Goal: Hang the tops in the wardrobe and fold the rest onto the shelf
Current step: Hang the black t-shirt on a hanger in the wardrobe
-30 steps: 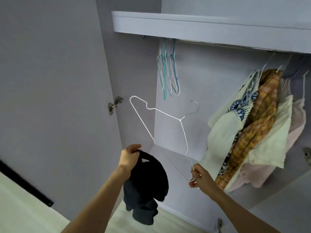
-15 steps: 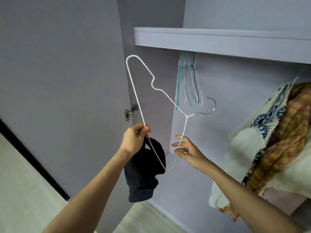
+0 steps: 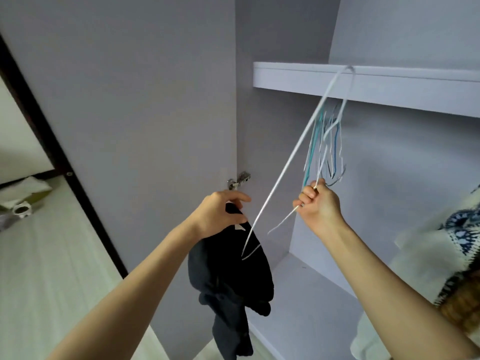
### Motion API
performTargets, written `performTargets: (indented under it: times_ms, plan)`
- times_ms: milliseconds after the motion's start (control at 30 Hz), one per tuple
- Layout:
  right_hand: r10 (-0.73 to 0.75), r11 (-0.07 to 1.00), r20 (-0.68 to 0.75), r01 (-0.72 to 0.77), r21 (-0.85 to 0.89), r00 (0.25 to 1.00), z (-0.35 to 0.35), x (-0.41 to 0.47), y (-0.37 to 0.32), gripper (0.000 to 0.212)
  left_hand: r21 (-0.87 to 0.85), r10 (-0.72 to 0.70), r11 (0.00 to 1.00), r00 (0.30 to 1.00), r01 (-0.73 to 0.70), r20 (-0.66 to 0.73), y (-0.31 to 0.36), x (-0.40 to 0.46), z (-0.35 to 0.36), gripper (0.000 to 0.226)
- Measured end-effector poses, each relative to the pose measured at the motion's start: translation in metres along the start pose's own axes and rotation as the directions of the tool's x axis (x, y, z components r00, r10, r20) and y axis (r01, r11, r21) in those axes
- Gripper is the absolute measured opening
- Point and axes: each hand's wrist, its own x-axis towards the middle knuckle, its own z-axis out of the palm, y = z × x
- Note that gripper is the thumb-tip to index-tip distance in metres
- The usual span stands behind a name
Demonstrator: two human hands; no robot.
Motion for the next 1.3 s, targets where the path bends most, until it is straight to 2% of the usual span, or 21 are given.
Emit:
performTargets:
  times_ms: [100, 167, 267, 400, 433, 467, 500, 533, 567, 600, 700, 767, 833, 900, 933, 967, 1000, 1033, 1067, 1167, 1300]
  plan:
    - [0.06, 0.998, 0.035, -0.061, 0.026, 0.998, 0.007, -0.002, 0.01, 0.036, 0.011, 0.029, 1.0, 0.998, -0.029, 0.055, 0.008, -0.009, -0.011, 0.042]
    - [0.011, 0.999, 0.044, -0.009, -0.052, 0.999, 0.014, -0.005, 0.021, 0.036, -0.05, 0.086, 0.995, 0.993, -0.082, 0.078, 0.018, -0.013, -0.017, 0.044]
    - [-0.083, 0.977, 0.082, 0.098, -0.19, 0.993, 0.025, -0.013, 0.047, 0.034, -0.213, 0.17, 0.964, 0.985, -0.158, 0.039, 0.034, -0.02, -0.03, 0.044]
    - [-0.166, 0.907, 0.106, 0.194, -0.373, 0.98, 0.022, -0.018, 0.073, 0.032, -0.482, 0.136, 0.867, 0.991, -0.123, -0.009, 0.038, -0.028, -0.049, 0.041]
    - [-0.241, 0.85, 0.117, 0.268, -0.455, 0.963, 0.02, -0.016, 0.071, 0.032, -0.464, 0.106, 0.88, 0.994, -0.099, -0.013, 0.034, -0.03, -0.055, 0.042]
    - [-0.327, 0.765, 0.143, 0.35, -0.54, 0.934, 0.018, -0.014, 0.066, 0.033, -0.357, 0.064, 0.932, 0.998, -0.067, -0.021, 0.026, -0.032, -0.061, 0.042]
    - [-0.412, 0.664, 0.181, 0.43, -0.611, 0.893, 0.016, -0.012, 0.058, 0.031, -0.157, 0.019, 0.987, 0.999, -0.025, -0.034, 0.016, -0.033, -0.065, 0.043]
    - [-0.485, 0.567, 0.223, 0.498, -0.656, 0.845, 0.015, -0.01, 0.048, 0.028, 0.087, -0.022, 0.996, 0.999, 0.026, -0.047, 0.005, -0.035, -0.066, 0.044]
    - [-0.544, 0.489, 0.257, 0.551, -0.676, 0.799, 0.016, -0.008, 0.038, 0.024, 0.287, -0.073, 0.954, 0.995, 0.089, -0.067, -0.005, -0.037, -0.065, 0.046]
    - [-0.592, 0.427, 0.285, 0.594, -0.682, 0.754, 0.018, -0.007, 0.027, 0.021, 0.401, -0.135, 0.901, 0.986, 0.163, -0.098, -0.015, -0.038, -0.061, 0.046]
    - [-0.671, 0.293, 0.38, 0.698, -0.653, 0.637, 0.031, -0.01, 0.006, 0.02, 0.398, -0.319, 0.812, 0.896, 0.427, -0.31, -0.034, -0.048, -0.05, 0.032]
    - [-0.683, 0.267, 0.4, 0.719, -0.641, 0.611, 0.035, -0.012, -0.003, 0.02, 0.423, -0.365, 0.726, 0.825, 0.542, -0.432, -0.036, -0.052, -0.05, 0.02]
    - [-0.699, 0.263, 0.382, 0.715, -0.648, 0.604, 0.033, -0.012, -0.006, 0.021, 0.442, -0.375, 0.66, 0.777, 0.607, -0.506, -0.033, -0.053, -0.053, 0.021]
    - [-0.704, 0.281, 0.351, 0.696, -0.66, 0.617, 0.027, -0.012, -0.001, 0.022, 0.332, -0.405, 0.719, 0.757, 0.61, -0.513, -0.025, -0.051, -0.055, 0.02]
    - [-0.699, 0.311, 0.322, 0.676, -0.668, 0.639, 0.025, -0.01, 0.004, 0.022, 0.189, -0.435, 0.799, 0.765, 0.572, -0.475, -0.02, -0.048, -0.056, 0.018]
    - [-0.688, 0.371, 0.273, 0.648, -0.665, 0.673, 0.023, -0.007, 0.01, 0.022, -0.026, -0.475, 0.859, 0.777, 0.511, -0.413, -0.013, -0.045, -0.058, 0.018]
    - [-0.665, 0.469, 0.195, 0.607, -0.641, 0.72, 0.024, -0.003, 0.016, 0.025, -0.249, -0.508, 0.86, 0.791, 0.445, -0.342, -0.006, -0.043, -0.059, 0.02]
    - [-0.624, 0.588, 0.1, 0.55, -0.593, 0.775, 0.026, 0.0, 0.021, 0.028, -0.418, -0.527, 0.817, 0.808, 0.396, -0.264, 0.002, -0.04, -0.06, 0.021]
    - [-0.562, 0.699, 0.005, 0.479, -0.531, 0.827, 0.027, 0.002, 0.027, 0.031, -0.516, -0.527, 0.772, 0.827, 0.37, -0.196, 0.01, -0.036, -0.059, 0.022]
    - [-0.324, 0.887, -0.163, 0.24, -0.394, 0.932, 0.026, 0.001, 0.054, 0.032, -0.558, -0.493, 0.75, 0.863, 0.354, -0.115, 0.031, -0.025, -0.056, 0.021]
    - [-0.045, 0.976, -0.181, 0.004, -0.218, 0.982, 0.023, -0.008, 0.095, 0.03, -0.59, -0.475, 0.742, 0.871, 0.319, -0.127, 0.046, -0.015, -0.058, 0.017]
